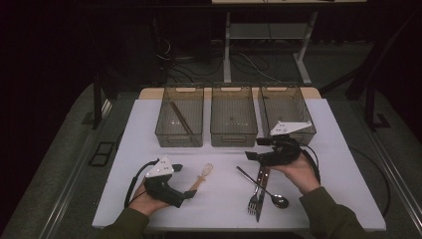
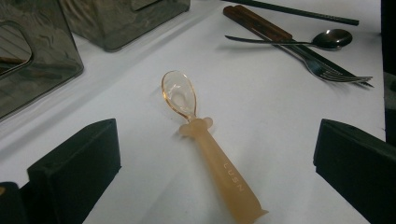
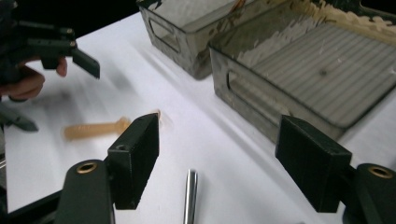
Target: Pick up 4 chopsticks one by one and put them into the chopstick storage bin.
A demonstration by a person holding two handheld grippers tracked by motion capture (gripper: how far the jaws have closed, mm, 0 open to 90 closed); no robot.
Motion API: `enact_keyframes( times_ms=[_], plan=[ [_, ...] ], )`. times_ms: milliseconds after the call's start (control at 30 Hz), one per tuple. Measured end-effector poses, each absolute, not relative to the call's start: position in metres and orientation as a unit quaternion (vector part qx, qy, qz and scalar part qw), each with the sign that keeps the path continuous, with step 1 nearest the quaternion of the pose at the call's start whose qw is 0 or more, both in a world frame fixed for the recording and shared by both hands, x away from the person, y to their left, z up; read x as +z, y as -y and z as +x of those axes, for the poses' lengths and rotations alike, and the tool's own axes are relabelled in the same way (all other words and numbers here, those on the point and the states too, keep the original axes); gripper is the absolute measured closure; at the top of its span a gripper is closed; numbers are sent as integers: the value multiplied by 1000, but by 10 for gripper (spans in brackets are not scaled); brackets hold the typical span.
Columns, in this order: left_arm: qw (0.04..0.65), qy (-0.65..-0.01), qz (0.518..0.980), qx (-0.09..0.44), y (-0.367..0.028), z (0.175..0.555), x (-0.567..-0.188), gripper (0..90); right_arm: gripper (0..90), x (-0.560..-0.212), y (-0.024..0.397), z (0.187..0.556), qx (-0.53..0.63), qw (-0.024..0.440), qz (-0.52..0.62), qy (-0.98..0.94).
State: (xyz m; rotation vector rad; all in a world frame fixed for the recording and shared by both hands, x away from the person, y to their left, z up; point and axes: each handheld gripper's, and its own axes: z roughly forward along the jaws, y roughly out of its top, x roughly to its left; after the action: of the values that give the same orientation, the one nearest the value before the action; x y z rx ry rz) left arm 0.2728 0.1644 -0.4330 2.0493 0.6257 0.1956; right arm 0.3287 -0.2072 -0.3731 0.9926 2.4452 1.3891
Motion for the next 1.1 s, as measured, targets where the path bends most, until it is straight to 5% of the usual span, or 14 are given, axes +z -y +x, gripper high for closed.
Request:
enact_keyframes(
  times_ms=[533,1100],
  plan=[
    [477,-253,838,83,-165,272,-432,2,352,-392,246,301,444,76,344,-824],
    [469,-255,841,87,-163,270,-435,14,568,-413,311,269,400,84,410,-816]
  ],
)
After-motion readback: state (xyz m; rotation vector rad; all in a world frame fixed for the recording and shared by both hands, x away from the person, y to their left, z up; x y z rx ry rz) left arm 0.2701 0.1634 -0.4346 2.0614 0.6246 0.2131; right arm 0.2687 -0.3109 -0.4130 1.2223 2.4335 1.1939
